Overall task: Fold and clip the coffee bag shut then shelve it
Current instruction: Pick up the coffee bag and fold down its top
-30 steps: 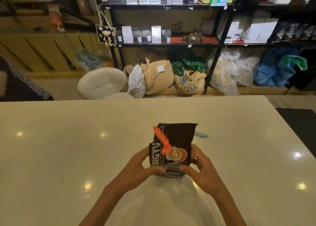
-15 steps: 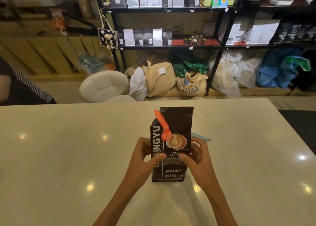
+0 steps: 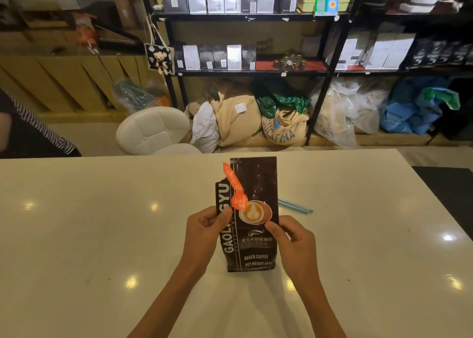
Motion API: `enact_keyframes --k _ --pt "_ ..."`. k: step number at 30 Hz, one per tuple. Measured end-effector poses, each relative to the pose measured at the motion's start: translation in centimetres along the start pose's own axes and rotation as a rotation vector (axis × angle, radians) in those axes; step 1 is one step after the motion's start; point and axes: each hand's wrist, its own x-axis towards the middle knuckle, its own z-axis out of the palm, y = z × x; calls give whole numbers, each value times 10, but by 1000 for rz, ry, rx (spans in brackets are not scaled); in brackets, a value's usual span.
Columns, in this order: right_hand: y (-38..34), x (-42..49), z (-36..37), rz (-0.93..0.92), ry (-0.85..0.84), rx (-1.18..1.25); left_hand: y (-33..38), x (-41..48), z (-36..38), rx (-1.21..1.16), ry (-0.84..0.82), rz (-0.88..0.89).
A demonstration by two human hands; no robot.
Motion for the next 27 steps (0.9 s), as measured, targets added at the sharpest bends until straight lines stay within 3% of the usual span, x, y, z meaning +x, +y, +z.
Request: enact_keyframes --k 3,6,10,15,19,23,25,27 --pt "4 0 4 -13 29 6 -3 1 2 168 3 126" --pt "8 1 1 -10 31 64 -10 0 -2 208 -94 185" --pt "12 1 -12 -263 -68 -241 -22 -4 -12 525 -284 407" --pt "18 9 -23 -535 17 -483 -28 -5 -5 766 -5 485" --pt "20 13 -21 -424 100 -452 -25 -3 -2 671 37 416" --pt "9 15 -8 -146 30 -189 -15 -4 14 334 -12 90" --pt "2 13 2 -130 7 -125 -13 -9 23 296 74 83" --pt "-8 8 14 -137 -31 -163 -11 -15 29 326 125 185"
